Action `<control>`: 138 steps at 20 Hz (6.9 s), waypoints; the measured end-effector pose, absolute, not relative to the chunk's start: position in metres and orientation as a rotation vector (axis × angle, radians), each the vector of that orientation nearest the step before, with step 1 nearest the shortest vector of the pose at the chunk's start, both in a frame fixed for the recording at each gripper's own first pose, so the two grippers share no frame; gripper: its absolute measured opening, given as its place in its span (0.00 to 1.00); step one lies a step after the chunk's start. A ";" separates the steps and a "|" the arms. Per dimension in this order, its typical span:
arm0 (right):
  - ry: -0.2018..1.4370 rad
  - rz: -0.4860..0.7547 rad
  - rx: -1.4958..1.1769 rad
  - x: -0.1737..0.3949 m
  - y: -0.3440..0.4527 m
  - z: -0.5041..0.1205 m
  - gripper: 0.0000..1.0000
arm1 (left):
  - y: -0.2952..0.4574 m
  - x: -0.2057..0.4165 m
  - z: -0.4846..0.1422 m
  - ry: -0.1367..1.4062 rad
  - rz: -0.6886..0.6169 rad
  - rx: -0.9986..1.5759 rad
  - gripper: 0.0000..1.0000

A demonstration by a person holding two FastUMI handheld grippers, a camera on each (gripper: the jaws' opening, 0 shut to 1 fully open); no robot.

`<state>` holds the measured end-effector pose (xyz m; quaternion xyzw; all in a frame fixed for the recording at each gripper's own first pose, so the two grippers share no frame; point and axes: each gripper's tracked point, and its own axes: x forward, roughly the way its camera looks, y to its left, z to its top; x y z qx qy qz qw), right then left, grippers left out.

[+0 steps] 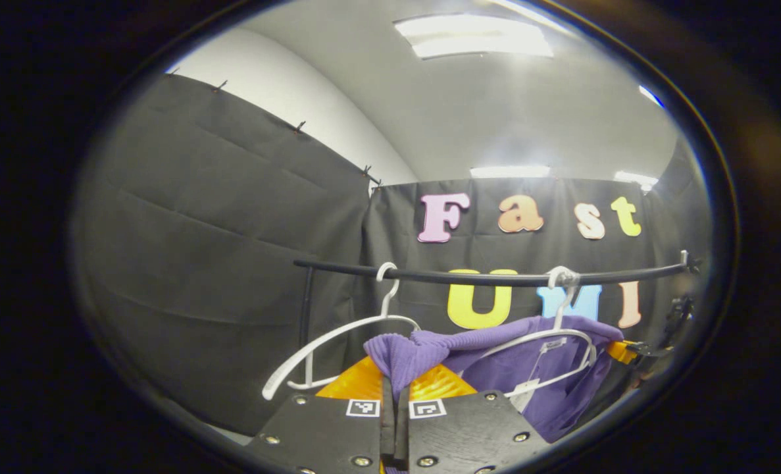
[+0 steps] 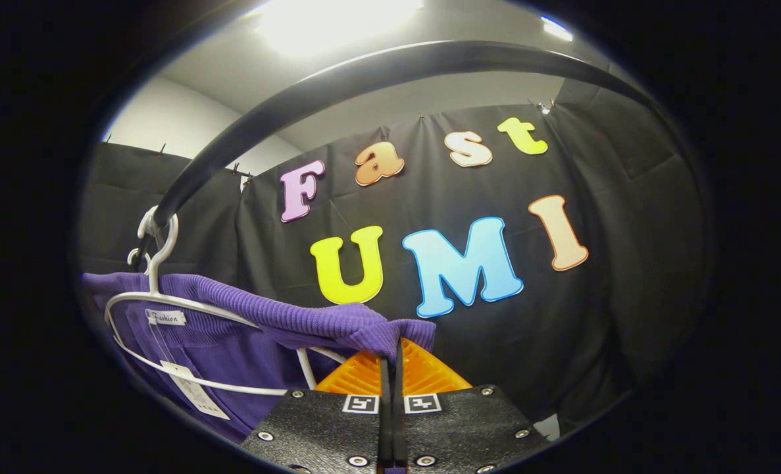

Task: Grasp the clothes on the hanger with both hands and then place them into the laundry hamper below.

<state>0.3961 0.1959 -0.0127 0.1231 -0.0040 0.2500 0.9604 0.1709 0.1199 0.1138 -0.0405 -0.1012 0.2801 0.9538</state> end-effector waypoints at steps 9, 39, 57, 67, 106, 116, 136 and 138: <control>-0.037 0.513 0.222 0.403 0.203 -0.008 0.00 | 0.150 0.184 0.123 -0.181 0.471 -0.106 0.01; 0.077 0.476 0.084 0.418 0.187 -0.080 0.00 | 0.125 0.188 -0.009 0.061 0.358 -0.167 0.01; 0.191 0.261 -0.015 0.279 0.090 -0.097 0.00 | 0.085 0.120 -0.047 0.170 0.160 -0.173 0.01; 0.314 0.210 -0.063 0.135 0.105 -0.121 0.00 | 0.061 0.074 -0.105 0.272 -0.054 -0.200 0.01; 1.066 0.267 0.003 -0.016 0.103 -0.472 0.02 | -0.057 0.051 -0.435 0.824 -0.114 -0.121 0.01; 1.097 0.376 0.035 -0.035 0.123 -0.455 0.20 | -0.049 0.039 -0.417 0.827 -0.100 -0.088 0.08; 0.525 0.249 0.001 0.048 0.079 -0.200 0.94 | 0.045 0.057 -0.131 0.359 0.046 -0.056 0.95; 0.425 0.220 -0.008 0.052 0.079 -0.162 0.94 | 0.051 0.061 -0.089 0.289 0.037 -0.075 0.95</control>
